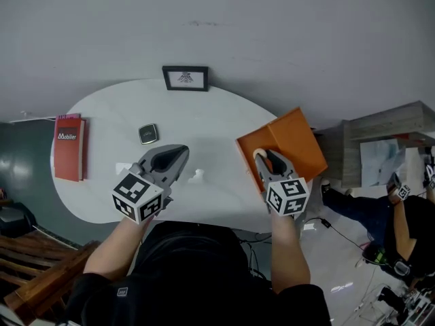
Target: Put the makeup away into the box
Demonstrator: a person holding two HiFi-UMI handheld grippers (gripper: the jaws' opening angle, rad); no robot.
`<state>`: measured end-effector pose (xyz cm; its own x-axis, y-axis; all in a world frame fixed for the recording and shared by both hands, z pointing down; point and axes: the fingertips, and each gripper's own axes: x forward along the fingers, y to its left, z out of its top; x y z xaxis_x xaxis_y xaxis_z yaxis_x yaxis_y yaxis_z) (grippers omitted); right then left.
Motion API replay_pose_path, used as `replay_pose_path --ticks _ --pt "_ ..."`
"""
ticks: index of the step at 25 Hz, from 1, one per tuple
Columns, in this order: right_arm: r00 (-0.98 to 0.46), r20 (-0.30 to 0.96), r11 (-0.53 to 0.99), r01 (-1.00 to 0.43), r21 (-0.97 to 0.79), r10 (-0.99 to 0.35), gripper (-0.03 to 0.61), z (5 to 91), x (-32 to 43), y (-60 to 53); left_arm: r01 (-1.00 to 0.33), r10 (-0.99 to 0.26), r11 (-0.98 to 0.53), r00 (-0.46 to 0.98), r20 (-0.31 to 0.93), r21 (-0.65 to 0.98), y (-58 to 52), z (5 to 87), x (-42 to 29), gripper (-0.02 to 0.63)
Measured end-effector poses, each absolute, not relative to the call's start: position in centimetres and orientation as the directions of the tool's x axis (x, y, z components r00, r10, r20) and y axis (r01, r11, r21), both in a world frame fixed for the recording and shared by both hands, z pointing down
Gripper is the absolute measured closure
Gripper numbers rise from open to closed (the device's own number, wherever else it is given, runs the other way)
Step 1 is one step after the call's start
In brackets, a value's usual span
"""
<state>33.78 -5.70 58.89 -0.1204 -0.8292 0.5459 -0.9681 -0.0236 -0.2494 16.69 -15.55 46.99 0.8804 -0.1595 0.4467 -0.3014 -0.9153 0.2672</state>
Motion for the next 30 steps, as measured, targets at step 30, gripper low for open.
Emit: replay_pose_path --ticks 30 --pt "0.020 0.280 -0.061 -0.989 -0.137 -0.960 0.519 44.0 29.5 -9.5 -0.321 -0.270 -0.932 0.925 0.266 0.170 -20.9 39.2 7.0 0.599"
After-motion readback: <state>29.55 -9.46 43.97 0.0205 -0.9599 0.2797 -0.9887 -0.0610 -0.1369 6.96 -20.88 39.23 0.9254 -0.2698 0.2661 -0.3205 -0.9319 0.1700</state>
